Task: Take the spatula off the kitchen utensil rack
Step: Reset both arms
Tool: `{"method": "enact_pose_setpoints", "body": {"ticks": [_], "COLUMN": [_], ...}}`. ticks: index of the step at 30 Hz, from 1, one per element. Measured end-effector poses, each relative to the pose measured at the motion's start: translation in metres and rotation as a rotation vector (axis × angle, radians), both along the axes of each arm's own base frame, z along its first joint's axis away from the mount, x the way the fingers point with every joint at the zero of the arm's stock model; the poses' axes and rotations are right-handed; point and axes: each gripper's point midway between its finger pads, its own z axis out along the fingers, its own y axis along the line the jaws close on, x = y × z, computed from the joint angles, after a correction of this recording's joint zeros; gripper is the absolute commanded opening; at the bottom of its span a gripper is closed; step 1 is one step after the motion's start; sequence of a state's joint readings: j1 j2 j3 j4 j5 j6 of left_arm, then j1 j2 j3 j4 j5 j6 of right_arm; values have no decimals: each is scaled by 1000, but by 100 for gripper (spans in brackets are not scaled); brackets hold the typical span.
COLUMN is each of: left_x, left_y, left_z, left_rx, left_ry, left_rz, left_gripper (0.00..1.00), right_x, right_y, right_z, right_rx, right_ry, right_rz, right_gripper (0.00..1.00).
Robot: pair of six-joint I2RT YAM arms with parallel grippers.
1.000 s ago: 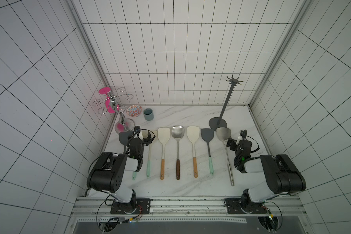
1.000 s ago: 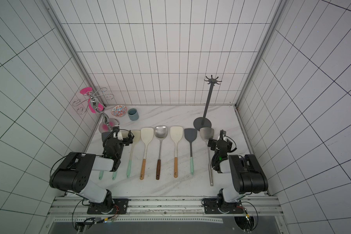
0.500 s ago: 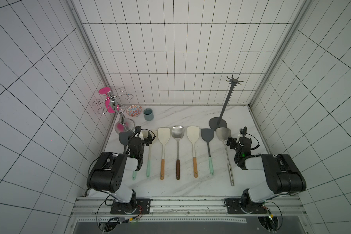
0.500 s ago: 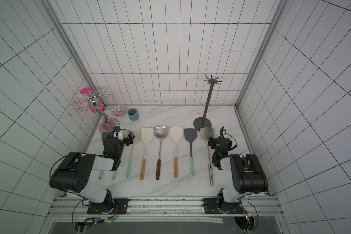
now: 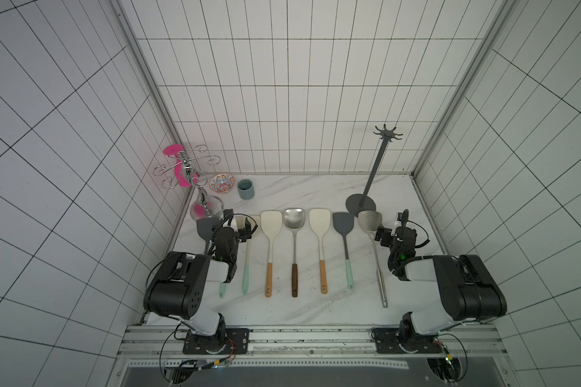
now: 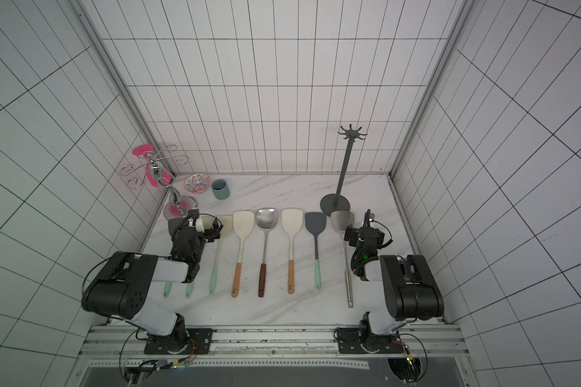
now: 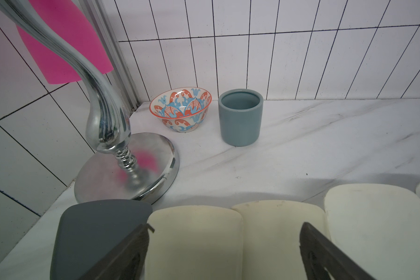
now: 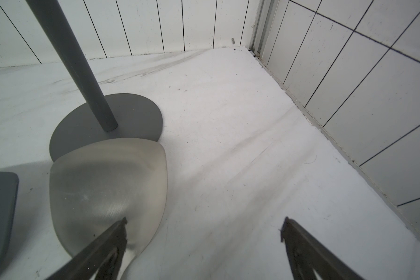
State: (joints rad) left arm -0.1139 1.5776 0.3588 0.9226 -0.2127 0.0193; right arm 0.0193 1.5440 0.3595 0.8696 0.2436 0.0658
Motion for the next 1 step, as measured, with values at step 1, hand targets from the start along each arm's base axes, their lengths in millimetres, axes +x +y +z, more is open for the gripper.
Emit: {"method": "enact_pose_setpoints", "body": {"ticks": [1], "left_x": [0], "left_y": [0], "left_z": [0], "left_rx": [0], "left_ry": [0], "left_rz": [0], "left_gripper": [97], "right_x": [0], "right_y": [0], "right_z": [0], "right_rx": [0], "right_ry": [0], "right_rz": [0], "right_gripper": [99]}}
